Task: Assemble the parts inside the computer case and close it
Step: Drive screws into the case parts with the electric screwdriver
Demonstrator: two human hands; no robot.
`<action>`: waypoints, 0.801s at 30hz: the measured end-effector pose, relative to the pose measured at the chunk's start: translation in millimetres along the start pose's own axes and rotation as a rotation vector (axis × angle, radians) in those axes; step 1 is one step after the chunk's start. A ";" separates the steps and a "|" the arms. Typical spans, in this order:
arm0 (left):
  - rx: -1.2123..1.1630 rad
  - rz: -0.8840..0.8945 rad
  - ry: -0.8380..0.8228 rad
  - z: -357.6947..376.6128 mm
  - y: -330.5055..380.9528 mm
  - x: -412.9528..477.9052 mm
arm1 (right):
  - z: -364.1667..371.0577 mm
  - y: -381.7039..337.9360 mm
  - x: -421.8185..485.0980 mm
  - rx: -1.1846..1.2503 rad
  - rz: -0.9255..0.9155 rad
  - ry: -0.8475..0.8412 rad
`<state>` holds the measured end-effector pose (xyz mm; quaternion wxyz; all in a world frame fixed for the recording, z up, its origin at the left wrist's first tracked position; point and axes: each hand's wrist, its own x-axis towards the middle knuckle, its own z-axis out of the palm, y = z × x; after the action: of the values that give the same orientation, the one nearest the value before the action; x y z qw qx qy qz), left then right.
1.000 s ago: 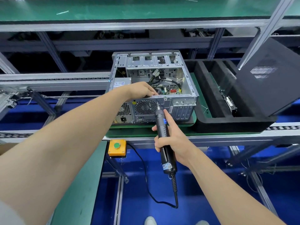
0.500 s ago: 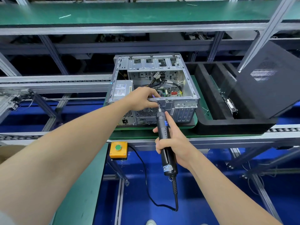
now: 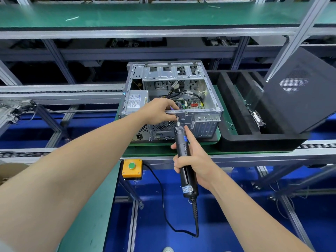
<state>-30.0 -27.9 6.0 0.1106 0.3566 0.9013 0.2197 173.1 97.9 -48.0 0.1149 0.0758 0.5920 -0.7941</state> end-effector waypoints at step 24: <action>0.016 0.030 0.015 2.0 -0.4 -0.4 | -1.8 2.5 2.7 -0.071 -0.024 0.003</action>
<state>-29.3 -27.8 4.1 0.0976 0.3694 0.8984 0.2166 171.2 98.7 -51.5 0.1069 0.0656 0.6210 -0.7737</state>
